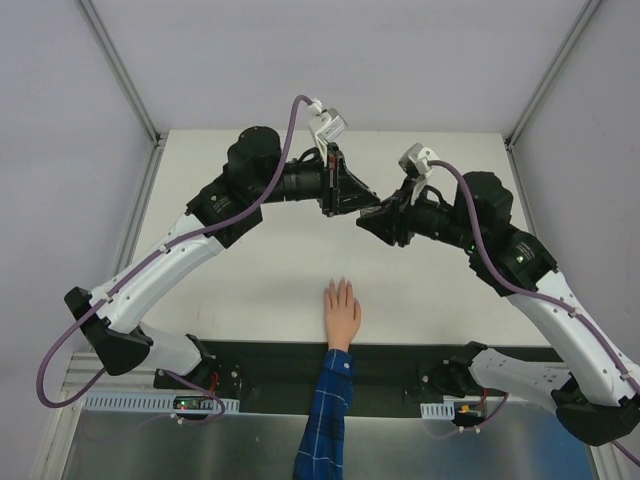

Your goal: Paint the nails

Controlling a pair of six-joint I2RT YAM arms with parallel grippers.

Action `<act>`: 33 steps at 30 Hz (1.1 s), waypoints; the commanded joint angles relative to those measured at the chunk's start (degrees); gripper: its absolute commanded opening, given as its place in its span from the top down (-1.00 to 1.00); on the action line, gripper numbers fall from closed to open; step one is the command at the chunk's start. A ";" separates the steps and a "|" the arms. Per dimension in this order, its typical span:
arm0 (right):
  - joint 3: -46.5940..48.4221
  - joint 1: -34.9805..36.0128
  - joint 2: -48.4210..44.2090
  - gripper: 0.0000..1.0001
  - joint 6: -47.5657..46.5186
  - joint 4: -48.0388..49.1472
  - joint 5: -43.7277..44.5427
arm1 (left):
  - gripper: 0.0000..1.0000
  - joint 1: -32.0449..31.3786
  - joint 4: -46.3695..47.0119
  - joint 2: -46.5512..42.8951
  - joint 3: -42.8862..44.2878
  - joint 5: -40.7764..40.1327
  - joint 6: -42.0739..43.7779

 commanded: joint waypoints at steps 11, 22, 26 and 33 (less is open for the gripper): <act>-6.84 -0.32 -5.33 1.00 9.65 25.12 -44.73 | 1.00 2.75 44.72 0.34 -11.62 46.38 -13.87; -3.68 -0.67 -4.10 0.99 -1.60 6.93 -28.75 | -0.56 3.80 18.01 -4.57 -8.01 33.46 -0.87; -3.33 -0.50 -4.27 0.99 -2.39 6.05 -22.85 | -0.73 3.89 14.14 -8.62 -8.45 27.15 1.24; -0.70 -0.50 -2.34 1.00 -3.27 3.23 -7.32 | -0.73 3.80 1.76 -11.44 -5.22 -1.92 0.12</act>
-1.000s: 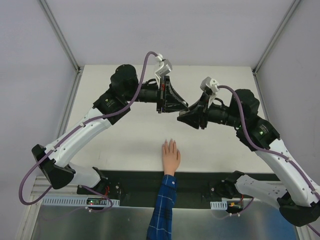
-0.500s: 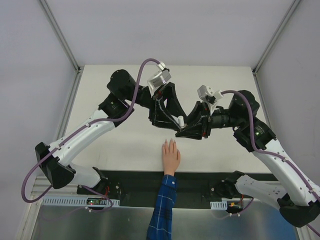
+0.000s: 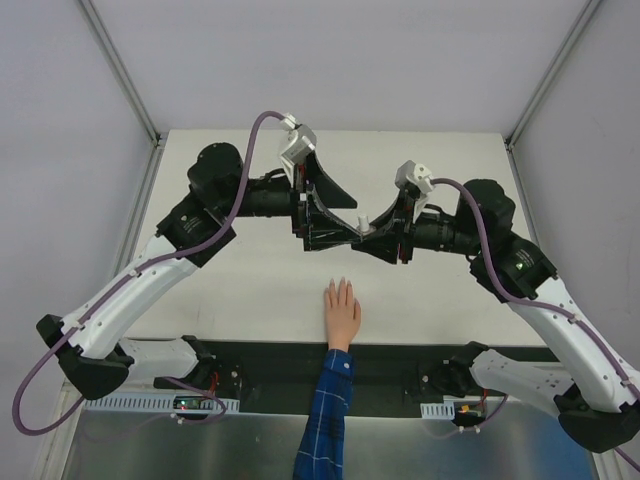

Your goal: Paint the nails

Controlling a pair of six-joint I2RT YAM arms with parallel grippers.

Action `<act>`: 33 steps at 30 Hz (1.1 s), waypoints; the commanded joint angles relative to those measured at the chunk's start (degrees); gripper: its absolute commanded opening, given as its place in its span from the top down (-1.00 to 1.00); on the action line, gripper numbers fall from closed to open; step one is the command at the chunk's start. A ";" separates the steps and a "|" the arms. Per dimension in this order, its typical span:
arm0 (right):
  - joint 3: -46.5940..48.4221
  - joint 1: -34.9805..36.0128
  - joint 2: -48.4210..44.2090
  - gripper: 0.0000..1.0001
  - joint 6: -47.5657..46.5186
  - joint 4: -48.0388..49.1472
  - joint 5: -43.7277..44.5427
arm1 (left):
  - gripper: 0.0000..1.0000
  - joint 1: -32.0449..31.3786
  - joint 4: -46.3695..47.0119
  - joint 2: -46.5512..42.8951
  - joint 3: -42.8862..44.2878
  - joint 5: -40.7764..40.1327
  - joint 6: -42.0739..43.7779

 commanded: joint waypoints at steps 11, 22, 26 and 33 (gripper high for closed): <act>5.44 0.24 2.39 0.99 -1.30 -1.26 22.88 | -0.67 0.37 -12.77 3.45 8.39 -27.95 -0.36; 6.14 0.24 4.58 0.99 -2.18 -0.64 22.62 | -0.40 -0.77 -12.77 5.47 8.04 -30.94 -0.62; 6.49 0.16 4.67 0.99 -2.27 -0.55 22.26 | -0.36 -1.12 -12.77 6.35 9.09 -31.12 -0.44; 6.93 0.24 4.59 0.99 -2.01 -1.08 22.44 | -0.37 -3.49 -12.68 8.81 11.91 -29.97 0.61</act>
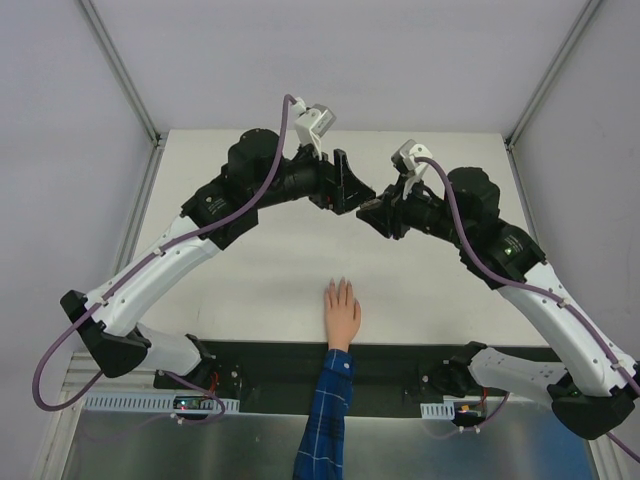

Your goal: Paint the nails

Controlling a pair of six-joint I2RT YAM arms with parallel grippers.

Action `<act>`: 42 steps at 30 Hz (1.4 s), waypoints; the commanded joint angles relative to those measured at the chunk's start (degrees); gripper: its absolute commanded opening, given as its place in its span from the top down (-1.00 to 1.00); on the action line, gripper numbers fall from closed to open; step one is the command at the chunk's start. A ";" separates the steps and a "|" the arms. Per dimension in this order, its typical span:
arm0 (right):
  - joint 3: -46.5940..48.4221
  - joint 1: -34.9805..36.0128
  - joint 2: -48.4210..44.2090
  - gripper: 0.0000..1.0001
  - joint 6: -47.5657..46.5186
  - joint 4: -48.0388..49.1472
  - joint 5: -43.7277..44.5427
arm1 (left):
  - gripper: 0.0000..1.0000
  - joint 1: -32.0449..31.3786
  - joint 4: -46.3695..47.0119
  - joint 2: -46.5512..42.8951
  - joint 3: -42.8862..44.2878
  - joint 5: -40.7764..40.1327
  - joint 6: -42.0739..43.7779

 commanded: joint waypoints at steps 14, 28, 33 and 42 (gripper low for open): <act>0.54 -0.59 -4.81 1.00 0.58 3.21 -9.32 | 1.00 -0.68 5.08 3.32 1.92 25.66 4.66; -6.94 -2.70 -6.57 1.00 15.53 24.42 -52.97 | 1.00 -0.15 12.99 1.83 -3.01 51.46 6.52; -2.56 -2.61 -5.00 1.00 2.64 7.75 -43.58 | -0.06 1.52 12.99 0.86 -2.04 46.89 2.92; 0.44 -2.70 -2.18 0.99 -1.71 0.75 -18.61 | -0.86 3.72 11.41 -5.29 -3.27 23.97 -0.86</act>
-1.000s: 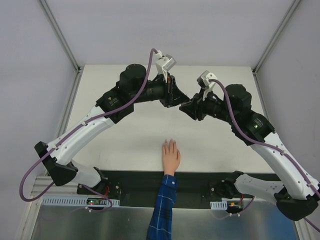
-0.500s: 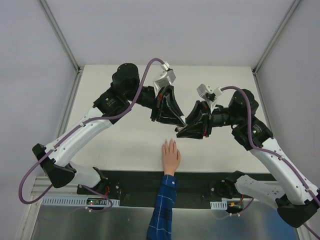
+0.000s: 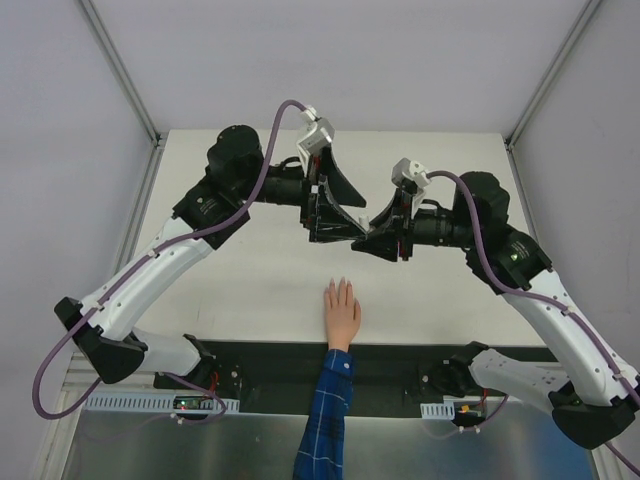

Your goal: Paint the nails

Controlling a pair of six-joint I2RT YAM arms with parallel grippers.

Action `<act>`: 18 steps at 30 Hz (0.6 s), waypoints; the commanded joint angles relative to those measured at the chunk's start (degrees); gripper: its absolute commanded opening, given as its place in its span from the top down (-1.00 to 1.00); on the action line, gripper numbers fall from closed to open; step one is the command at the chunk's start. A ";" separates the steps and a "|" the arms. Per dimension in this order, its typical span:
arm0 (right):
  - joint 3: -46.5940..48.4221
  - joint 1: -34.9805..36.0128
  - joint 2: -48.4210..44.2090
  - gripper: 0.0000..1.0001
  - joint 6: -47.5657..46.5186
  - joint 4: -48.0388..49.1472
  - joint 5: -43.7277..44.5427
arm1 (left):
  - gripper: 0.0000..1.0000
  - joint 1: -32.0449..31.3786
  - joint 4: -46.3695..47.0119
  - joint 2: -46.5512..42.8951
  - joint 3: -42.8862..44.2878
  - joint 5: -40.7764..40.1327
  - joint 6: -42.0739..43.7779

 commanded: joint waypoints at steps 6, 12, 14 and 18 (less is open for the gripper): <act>3.00 0.67 1.17 0.99 -0.17 2.25 17.45 | -0.32 0.77 -2.85 -3.46 0.60 -30.64 -5.18; 3.70 1.11 1.26 1.00 0.98 1.82 23.96 | -0.25 0.51 -3.12 -0.99 2.27 -29.42 -7.56; 3.70 1.28 1.17 0.99 1.33 1.90 25.19 | -0.31 -0.19 -3.03 -0.56 2.36 -30.20 -7.39; 3.97 1.72 1.43 0.99 1.86 1.99 25.81 | -0.36 -2.21 -3.12 0.59 2.71 -32.40 -6.33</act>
